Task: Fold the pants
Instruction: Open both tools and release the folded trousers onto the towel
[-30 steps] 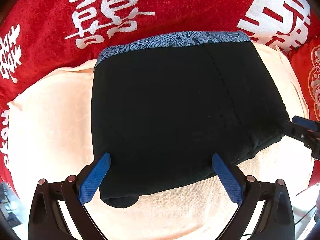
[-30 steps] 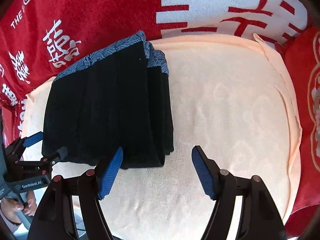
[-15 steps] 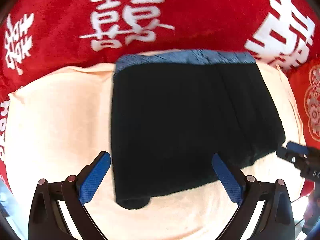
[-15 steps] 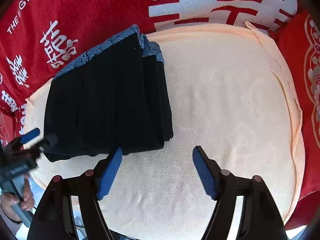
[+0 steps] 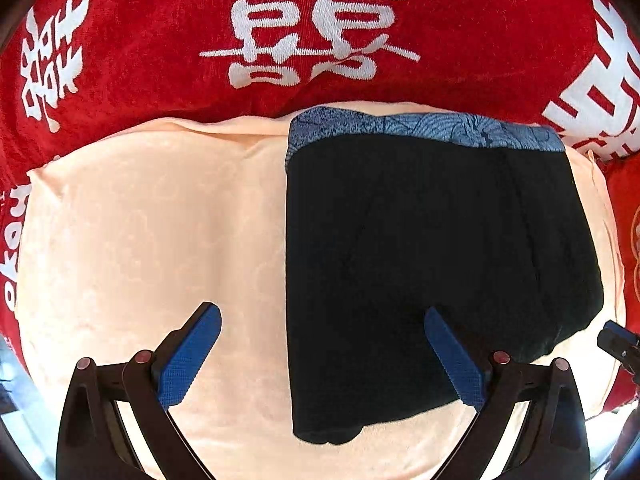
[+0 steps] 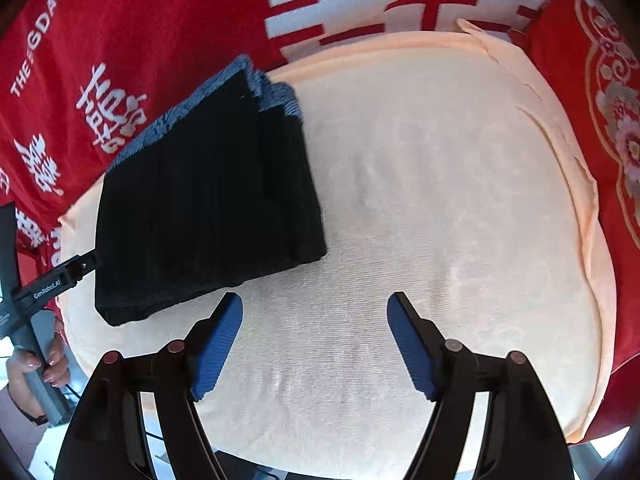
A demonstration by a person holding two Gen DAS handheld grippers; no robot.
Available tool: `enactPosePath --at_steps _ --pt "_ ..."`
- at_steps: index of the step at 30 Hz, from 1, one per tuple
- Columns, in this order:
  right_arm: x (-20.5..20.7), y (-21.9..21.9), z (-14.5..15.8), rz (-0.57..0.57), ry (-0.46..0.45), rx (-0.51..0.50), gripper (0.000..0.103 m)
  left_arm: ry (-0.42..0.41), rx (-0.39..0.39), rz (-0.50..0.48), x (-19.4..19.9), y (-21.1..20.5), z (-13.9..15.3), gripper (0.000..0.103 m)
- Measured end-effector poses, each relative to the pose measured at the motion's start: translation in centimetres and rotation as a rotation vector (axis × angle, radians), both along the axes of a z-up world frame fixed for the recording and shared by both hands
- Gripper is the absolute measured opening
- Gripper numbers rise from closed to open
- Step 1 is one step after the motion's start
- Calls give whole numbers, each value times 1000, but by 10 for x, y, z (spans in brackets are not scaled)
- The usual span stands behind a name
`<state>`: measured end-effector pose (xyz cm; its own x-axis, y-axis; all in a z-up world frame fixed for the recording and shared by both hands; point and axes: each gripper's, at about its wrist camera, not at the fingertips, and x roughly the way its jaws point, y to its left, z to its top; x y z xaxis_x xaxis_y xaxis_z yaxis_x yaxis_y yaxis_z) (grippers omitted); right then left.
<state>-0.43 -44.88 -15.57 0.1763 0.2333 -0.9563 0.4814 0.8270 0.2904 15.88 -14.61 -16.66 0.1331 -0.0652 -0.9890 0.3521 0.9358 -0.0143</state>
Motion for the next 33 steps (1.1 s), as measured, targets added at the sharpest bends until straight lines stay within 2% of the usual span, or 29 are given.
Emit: enactPosePath --at_steps 9,23,28,33 --pt "4 -25 -4 -71 -17 57 78 65 -55 41 24 10 -19 102" --pt "37 -43 -7 -41 -51 104 79 105 -106 62 34 16 -26 102" --pt "40 -49 -12 -69 -49 137 79 112 -120 60 36 14 -28 102" --pt "45 -54 -11 -74 -92 175 82 116 -136 60 40 16 -29 102"
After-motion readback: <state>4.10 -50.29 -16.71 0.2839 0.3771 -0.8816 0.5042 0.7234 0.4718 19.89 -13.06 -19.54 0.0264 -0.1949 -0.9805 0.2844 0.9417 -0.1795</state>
